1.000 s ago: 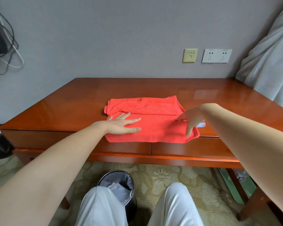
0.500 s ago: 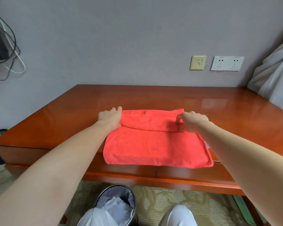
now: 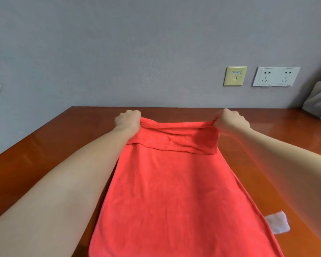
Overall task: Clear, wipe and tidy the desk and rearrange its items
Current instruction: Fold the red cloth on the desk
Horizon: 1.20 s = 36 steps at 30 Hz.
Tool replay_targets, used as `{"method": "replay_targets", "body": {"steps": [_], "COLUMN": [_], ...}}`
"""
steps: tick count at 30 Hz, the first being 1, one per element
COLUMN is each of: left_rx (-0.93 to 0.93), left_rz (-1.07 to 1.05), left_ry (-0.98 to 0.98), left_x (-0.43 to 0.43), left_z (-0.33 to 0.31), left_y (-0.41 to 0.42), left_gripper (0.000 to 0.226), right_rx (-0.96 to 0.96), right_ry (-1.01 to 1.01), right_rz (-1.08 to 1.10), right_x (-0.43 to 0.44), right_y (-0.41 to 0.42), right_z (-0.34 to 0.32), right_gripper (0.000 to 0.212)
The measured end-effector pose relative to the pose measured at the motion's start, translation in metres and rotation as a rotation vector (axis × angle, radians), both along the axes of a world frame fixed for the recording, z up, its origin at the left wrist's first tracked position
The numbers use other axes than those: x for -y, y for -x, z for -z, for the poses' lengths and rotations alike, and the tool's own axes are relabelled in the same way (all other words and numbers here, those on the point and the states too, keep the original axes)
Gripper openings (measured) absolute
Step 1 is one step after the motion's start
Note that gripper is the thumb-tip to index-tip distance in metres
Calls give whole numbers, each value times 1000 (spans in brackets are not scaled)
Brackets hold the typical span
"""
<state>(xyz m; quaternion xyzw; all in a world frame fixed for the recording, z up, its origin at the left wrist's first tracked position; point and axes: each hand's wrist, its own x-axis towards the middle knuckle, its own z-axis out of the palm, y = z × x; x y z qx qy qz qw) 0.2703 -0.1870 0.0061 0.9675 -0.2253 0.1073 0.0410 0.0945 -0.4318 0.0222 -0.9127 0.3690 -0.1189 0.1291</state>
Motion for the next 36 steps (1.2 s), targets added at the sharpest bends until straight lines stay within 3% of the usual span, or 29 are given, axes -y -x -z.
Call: {"method": "replay_targets", "body": {"steps": [10, 14, 17, 20, 25, 29, 32, 36], "left_rx": [-58, -70, -123, -306, -421, -285, -263, -224], "left_rz": [89, 152, 282, 358, 339, 352, 313, 254], "left_ry": [62, 87, -66, -268, -300, -327, -249, -2], "left_x": [58, 56, 38, 27, 22, 20, 23, 32], "left_z": [14, 14, 2, -2, 7, 8, 8, -2], "left_y": [-54, -60, -60, -52, -41, -37, -41, -50], "left_gripper": [31, 37, 15, 16, 44, 38, 11, 13], "right_rx": [32, -13, -130, -195, -370, -402, -371, -280], "right_ry": [99, 65, 104, 38, -30, 61, 90, 97], "right_rz": [50, -71, -225, -335, -449, -456, -427, -285], "right_x": [52, 58, 49, 41, 28, 26, 27, 36], "right_y": [-58, -64, -63, -59, -36, -27, -32, -44], "right_z": [17, 26, 26, 24, 24, 27, 19, 3], "right_gripper": [30, 38, 28, 3, 34, 30, 20, 11]}}
